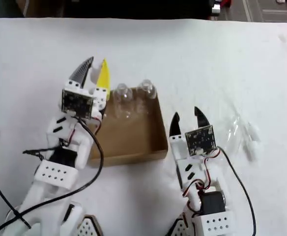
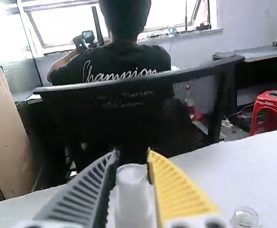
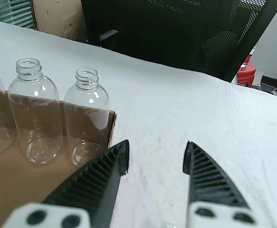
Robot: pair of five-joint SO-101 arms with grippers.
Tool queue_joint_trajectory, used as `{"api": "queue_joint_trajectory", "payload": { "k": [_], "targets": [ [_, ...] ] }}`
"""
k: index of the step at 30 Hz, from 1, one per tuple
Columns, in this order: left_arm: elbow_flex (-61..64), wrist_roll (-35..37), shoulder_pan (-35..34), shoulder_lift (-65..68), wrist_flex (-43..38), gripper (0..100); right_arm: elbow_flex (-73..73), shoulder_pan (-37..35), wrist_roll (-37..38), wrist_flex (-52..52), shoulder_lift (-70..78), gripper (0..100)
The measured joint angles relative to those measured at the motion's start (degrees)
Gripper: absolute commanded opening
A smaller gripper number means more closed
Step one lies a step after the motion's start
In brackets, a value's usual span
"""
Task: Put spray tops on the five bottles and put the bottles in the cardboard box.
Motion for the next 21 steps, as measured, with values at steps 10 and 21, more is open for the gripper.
{"api": "queue_joint_trajectory", "payload": {
  "k": [10, 21],
  "targets": [
    [4.4, 0.0, 0.2, 0.0, -0.1, 18, 0.0, 0.0, 0.0, 0.0, 0.0, 16.6],
    [2.7, 0.0, -1.4, 0.1, 0.2, 18, 0.0, 0.0, 0.0, 0.0, 0.0, 16.6]
  ]
}}
